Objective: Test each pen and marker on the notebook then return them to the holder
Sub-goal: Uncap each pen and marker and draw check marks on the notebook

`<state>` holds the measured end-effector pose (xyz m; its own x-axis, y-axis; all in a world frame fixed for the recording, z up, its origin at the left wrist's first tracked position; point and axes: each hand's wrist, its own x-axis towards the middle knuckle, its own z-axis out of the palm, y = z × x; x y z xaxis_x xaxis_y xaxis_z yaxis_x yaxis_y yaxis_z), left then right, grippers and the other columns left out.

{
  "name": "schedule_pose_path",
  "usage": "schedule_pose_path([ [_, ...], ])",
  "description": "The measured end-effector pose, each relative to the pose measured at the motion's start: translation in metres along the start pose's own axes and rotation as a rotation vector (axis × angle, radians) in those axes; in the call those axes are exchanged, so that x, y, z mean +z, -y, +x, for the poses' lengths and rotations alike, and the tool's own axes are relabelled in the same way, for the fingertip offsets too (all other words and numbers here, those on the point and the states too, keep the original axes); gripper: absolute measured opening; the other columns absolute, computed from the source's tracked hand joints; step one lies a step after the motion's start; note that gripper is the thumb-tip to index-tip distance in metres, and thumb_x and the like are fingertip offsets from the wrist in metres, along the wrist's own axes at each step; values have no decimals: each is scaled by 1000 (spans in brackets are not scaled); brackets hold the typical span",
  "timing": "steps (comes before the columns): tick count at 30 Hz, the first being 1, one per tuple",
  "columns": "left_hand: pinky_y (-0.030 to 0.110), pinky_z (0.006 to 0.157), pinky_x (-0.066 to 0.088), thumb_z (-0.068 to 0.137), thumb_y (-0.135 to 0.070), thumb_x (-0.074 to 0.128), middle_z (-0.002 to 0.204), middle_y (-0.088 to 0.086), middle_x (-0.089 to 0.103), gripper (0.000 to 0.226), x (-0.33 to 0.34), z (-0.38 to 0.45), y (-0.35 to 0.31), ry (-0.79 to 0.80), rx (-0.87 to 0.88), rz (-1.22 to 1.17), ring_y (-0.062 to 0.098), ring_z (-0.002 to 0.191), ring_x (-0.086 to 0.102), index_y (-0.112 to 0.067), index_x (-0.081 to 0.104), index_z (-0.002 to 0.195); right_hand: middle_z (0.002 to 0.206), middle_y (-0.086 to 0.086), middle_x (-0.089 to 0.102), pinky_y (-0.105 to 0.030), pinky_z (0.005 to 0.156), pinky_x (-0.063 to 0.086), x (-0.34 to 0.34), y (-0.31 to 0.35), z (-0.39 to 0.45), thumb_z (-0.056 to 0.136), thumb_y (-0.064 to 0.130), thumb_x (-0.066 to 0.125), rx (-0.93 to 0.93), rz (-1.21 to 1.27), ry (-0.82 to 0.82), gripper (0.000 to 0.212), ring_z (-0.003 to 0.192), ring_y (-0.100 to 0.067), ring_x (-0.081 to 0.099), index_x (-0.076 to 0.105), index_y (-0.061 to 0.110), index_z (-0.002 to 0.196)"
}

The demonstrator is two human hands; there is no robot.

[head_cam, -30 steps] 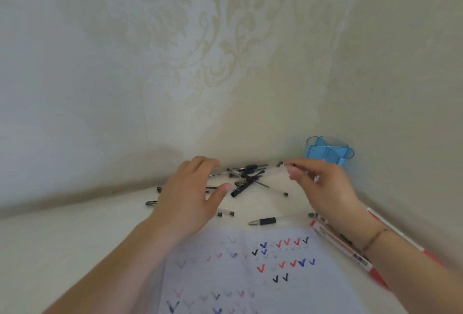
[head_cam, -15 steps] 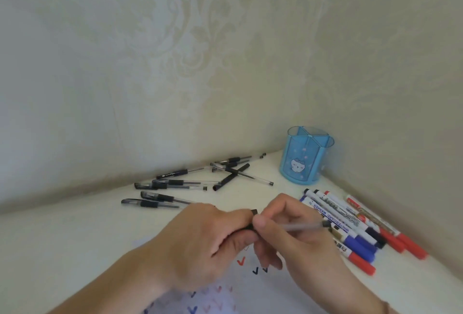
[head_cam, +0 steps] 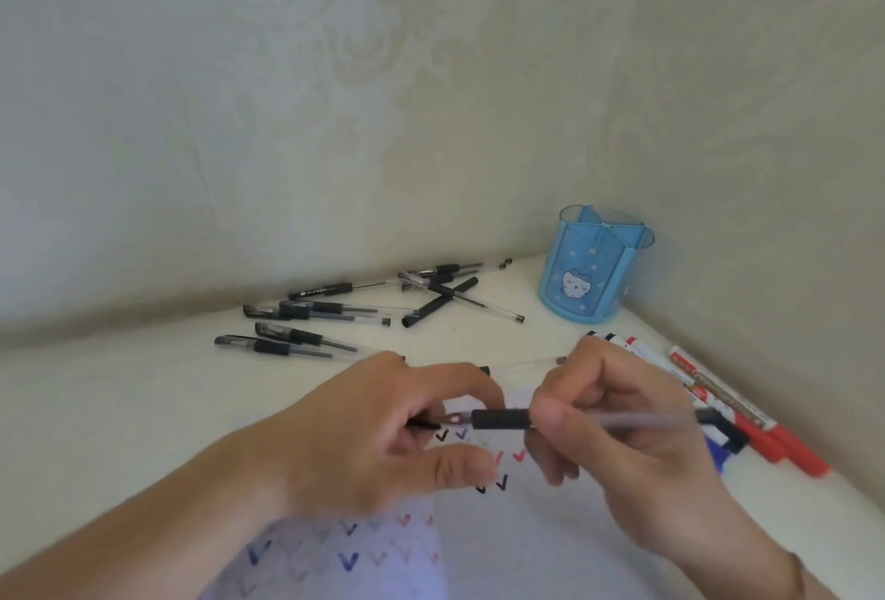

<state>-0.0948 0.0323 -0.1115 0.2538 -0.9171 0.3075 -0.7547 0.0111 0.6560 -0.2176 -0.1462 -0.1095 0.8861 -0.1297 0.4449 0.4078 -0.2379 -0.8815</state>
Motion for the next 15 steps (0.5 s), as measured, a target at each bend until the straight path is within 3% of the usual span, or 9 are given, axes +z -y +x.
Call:
schedule_pose_path([
  [4,40,54,33,89,-32,29,57,6,43,32,3,-1,10,-78,-74,33,21,51,38,-34,54,108,68,-21,70,-30,47,46,-20,0,9,73,48,73,152,205,1,42,56,-37,64,74,12,95],
  [6,35,57,37,84,-28,26,62,2,48,35,4,-1,15,-57,-96,153,19,55,42,-36,51,107,66,-20,70,-32,44,47,-22,-5,10,63,46,82,247,92,-18,38,57,-34,65,75,11,77],
  [8,25,55,36,82,-28,28,63,-2,50,34,6,-1,18,-22,-100,271,15,57,44,-38,49,107,49,-14,61,-29,42,40,-17,-16,9,62,30,87,328,-45,-86,31,43,-27,52,62,14,54],
  [9,19,54,32,81,-26,30,63,-4,50,33,7,-1,19,-11,-99,315,13,57,45,-38,49,106,42,-10,55,-26,42,36,-15,-22,8,67,22,86,352,-105,-125,37,39,-22,45,54,13,49],
  [12,13,52,28,82,-18,43,63,-9,51,29,11,-1,22,-25,-98,337,10,54,44,-36,51,104,39,-3,42,-19,40,25,-10,-34,6,74,13,78,391,-234,-194,46,37,-15,31,40,7,49],
  [15,20,54,37,93,-16,47,71,-8,57,23,11,1,26,-114,-55,213,12,58,48,-33,52,109,44,-3,39,-22,42,25,-10,-39,6,74,10,74,398,-334,-147,44,41,-13,29,39,8,49],
])
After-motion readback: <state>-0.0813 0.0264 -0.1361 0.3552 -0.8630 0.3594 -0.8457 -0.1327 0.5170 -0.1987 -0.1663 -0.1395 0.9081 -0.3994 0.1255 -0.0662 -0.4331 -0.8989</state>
